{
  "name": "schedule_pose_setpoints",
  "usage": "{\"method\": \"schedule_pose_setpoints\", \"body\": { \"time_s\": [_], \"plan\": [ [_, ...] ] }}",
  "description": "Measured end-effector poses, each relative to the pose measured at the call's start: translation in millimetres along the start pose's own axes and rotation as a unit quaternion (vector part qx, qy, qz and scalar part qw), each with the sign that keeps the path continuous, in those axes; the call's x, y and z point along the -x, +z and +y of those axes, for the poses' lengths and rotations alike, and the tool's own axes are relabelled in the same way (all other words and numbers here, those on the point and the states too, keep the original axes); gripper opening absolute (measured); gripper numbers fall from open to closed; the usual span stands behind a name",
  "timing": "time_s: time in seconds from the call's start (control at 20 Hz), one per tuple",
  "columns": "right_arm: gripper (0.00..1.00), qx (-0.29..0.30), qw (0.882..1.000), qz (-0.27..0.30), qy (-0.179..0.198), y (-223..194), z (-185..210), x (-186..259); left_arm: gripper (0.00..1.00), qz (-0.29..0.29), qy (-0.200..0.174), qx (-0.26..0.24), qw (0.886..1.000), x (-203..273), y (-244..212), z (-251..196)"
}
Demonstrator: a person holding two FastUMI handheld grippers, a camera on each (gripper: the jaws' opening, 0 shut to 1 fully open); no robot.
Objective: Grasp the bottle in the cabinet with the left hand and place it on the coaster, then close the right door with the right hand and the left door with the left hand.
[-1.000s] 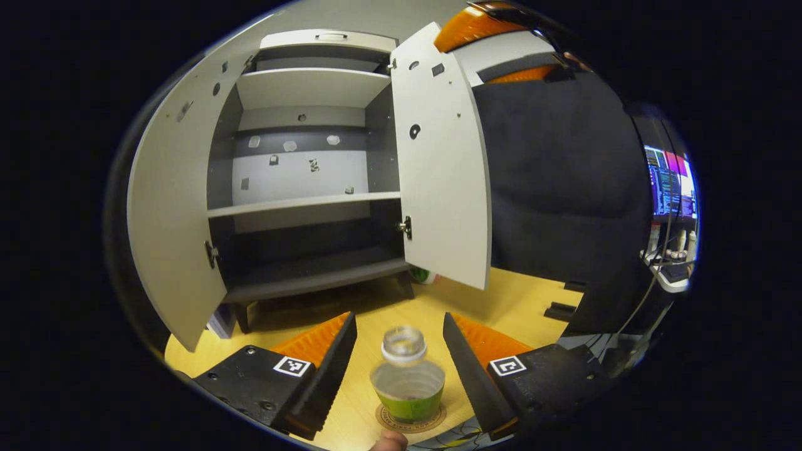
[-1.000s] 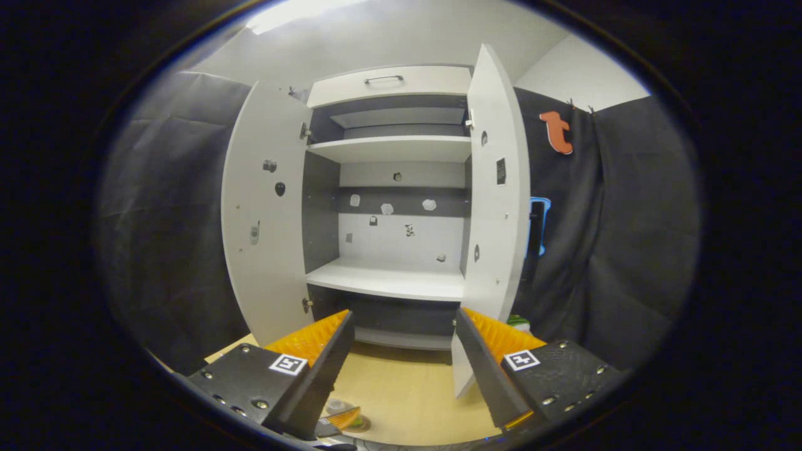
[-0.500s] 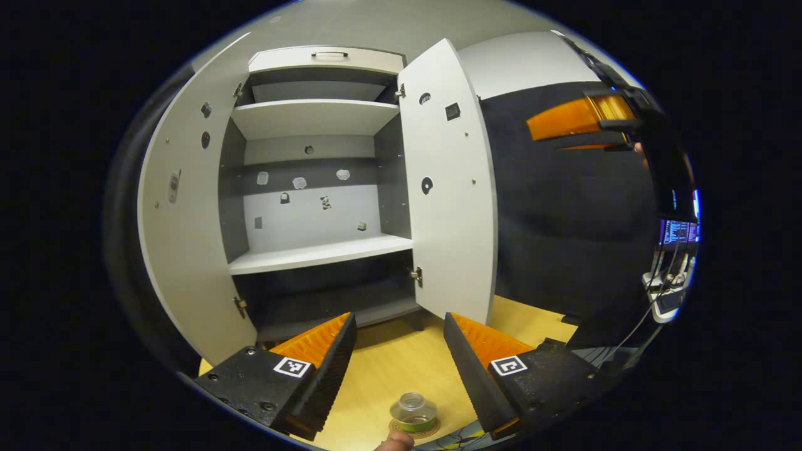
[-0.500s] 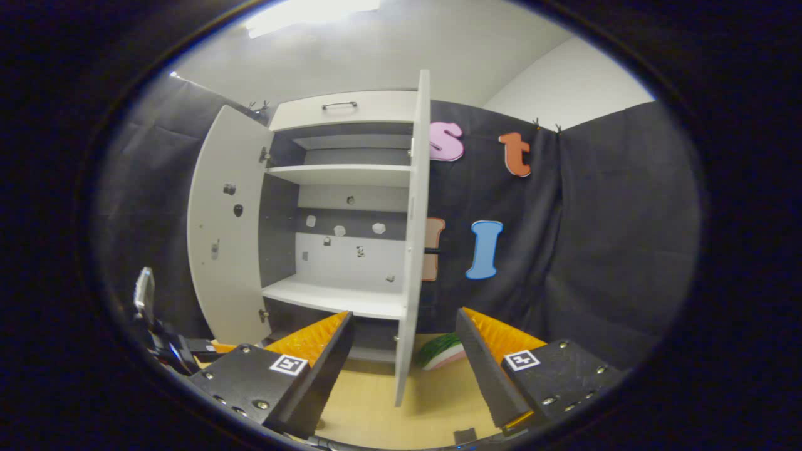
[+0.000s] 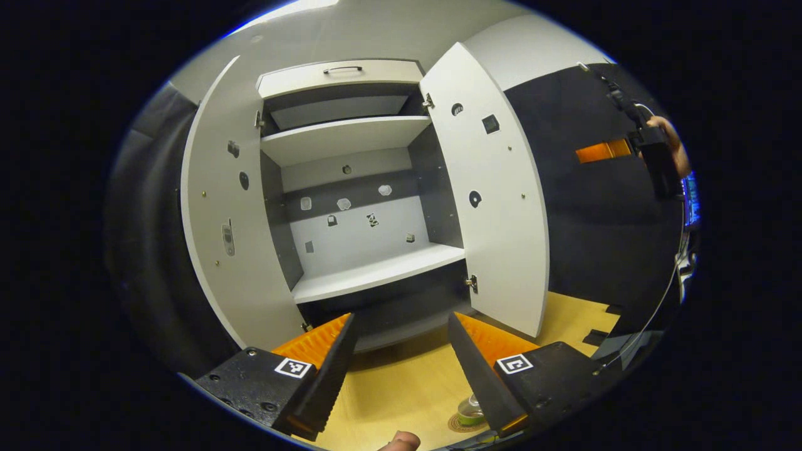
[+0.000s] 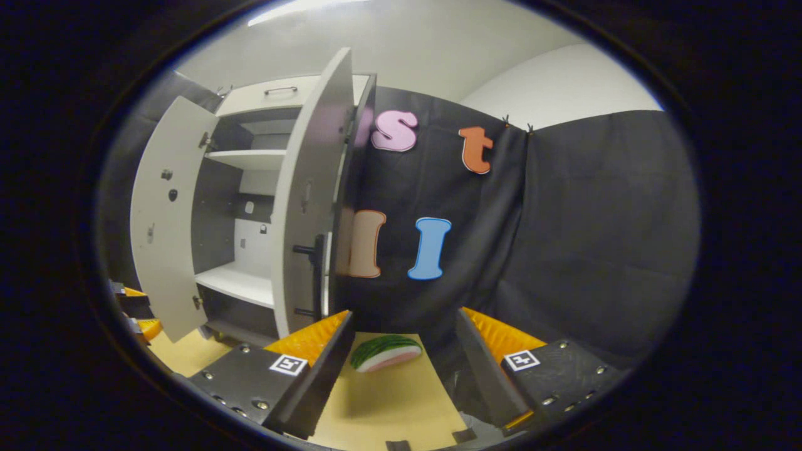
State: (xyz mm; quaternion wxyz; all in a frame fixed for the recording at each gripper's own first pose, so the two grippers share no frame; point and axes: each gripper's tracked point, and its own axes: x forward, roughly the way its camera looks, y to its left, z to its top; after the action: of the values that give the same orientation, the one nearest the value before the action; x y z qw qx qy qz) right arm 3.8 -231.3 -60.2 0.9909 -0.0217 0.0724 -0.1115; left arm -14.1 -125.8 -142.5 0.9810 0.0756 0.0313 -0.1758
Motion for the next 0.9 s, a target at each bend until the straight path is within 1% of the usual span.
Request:
{"method": "schedule_pose_setpoints", "body": {
  "time_s": [0.05,0.15,0.25,0.35,0.4,0.6,0.65,0.7,0.75,0.8,0.9],
  "plan": [
    [0.99,0.0,1.0,0.003,-0.001,-1,-4,-9,0.92,0.01,0.005,0.017,1.0,-2,-4,4],
    [0.98,0.001,1.0,0.003,0.002,-1,-8,-27,0.93,0.013,0.016,0.053,0.998,-10,4,11],
    [0.98,0.003,1.0,0.004,0.008,-1,-9,-42,0.93,0.011,0.035,0.062,0.997,-11,17,25],
    [0.98,0.006,1.0,0.007,0.018,-6,-8,-57,0.93,-0.006,0.054,0.06,0.997,-7,43,40],
    [0.98,0.006,1.0,0.012,0.021,-10,-9,-64,0.92,-0.013,0.057,0.065,0.996,-5,54,45],
    [0.99,0.003,0.999,0.012,0.039,-9,1,-88,0.92,-0.026,0.077,0.106,0.991,13,104,67],
    [0.98,-0.002,0.999,0.013,0.047,-7,6,-92,0.94,-0.028,0.087,0.115,0.989,18,115,75],
    [1.0,-0.006,0.998,0.014,0.055,-8,10,-95,0.92,-0.028,0.096,0.115,0.988,23,124,83],
    [0.98,-0.007,0.998,0.013,0.062,-6,15,-97,0.94,-0.029,0.11,0.112,0.987,31,132,95],
    [1.0,-0.004,0.998,0.018,0.066,-7,18,-99,0.92,-0.031,0.119,0.108,0.987,38,140,104],
    [0.98,-0.01,0.997,0.024,0.075,-7,25,-99,0.92,-0.043,0.132,0.09,0.986,54,155,121]
  ]
}}
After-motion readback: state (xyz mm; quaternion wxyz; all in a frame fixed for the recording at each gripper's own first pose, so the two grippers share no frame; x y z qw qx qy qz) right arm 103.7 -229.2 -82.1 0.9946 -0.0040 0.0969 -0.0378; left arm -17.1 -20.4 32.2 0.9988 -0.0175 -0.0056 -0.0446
